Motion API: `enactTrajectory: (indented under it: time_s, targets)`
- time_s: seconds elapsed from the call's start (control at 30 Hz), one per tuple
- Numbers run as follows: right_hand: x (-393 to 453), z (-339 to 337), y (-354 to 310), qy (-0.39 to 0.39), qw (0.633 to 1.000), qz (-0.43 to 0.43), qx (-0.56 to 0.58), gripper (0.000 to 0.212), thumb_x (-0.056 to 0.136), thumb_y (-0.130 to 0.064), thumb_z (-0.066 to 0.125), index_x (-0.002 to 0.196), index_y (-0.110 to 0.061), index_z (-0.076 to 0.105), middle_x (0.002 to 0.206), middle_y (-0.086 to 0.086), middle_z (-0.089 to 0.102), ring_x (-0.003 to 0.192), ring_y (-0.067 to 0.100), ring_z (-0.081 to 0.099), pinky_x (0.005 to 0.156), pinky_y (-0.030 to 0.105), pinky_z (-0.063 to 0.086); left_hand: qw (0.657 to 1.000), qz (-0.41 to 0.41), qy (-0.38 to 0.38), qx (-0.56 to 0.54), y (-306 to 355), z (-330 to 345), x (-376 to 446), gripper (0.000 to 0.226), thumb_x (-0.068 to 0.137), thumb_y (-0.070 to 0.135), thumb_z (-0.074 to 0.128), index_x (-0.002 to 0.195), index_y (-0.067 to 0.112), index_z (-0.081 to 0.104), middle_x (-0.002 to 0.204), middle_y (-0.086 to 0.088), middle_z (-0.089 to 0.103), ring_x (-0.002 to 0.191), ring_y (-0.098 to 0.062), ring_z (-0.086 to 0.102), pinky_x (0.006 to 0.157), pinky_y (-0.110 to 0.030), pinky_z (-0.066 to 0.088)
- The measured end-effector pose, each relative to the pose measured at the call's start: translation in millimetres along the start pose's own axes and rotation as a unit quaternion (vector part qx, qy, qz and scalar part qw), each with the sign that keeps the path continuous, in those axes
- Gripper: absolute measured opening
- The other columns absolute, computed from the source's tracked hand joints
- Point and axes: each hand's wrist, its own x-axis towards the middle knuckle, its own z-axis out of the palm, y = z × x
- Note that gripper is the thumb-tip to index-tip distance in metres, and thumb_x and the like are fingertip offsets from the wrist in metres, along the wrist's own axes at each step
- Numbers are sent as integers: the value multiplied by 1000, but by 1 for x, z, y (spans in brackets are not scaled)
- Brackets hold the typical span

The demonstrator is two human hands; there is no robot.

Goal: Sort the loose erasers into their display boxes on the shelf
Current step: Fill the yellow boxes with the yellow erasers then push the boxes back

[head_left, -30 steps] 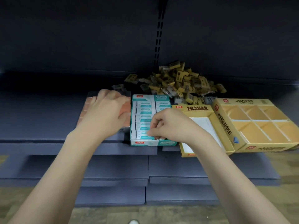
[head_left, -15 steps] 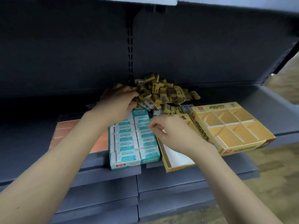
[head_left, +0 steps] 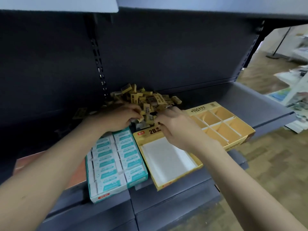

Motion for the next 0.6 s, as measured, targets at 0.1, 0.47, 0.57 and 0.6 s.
enactTrajectory:
  time_s: [0.1,0.47,0.57,0.6]
  targets:
    - [13,3,15,1,999,-18,-39,34,76,-6,64,108,-16,68,117,10,63,109,36,56,84,45,48,1000,-1,5,-21,-1,2,2,40,87,7,55,125,20,58,137,8,44,123,-18,45,103,-34,35]
    - [79,8,104,-177,968,-122,-128,53,94,-24,50,141,-41,34,155,-8,21,143,20,17,113,37,20,989,-60,136,-16,12,-4,0,21,86,10,58,100,21,71,100,4,68,92,-20,60,80,-28,43]
    - [93,23,124,-213,972,-96,-13,40,95,-38,43,134,-37,48,145,-5,41,135,19,34,108,31,28,982,-114,152,-10,17,-5,-6,20,87,16,58,102,24,68,104,7,67,93,-25,58,82,-37,44]
    - [97,28,129,-220,968,-122,-5,39,94,-41,41,130,-32,53,138,-3,49,130,19,41,104,30,31,978,-139,153,-6,20,-6,-8,20,88,18,58,104,24,66,107,8,65,95,-25,56,82,-37,44]
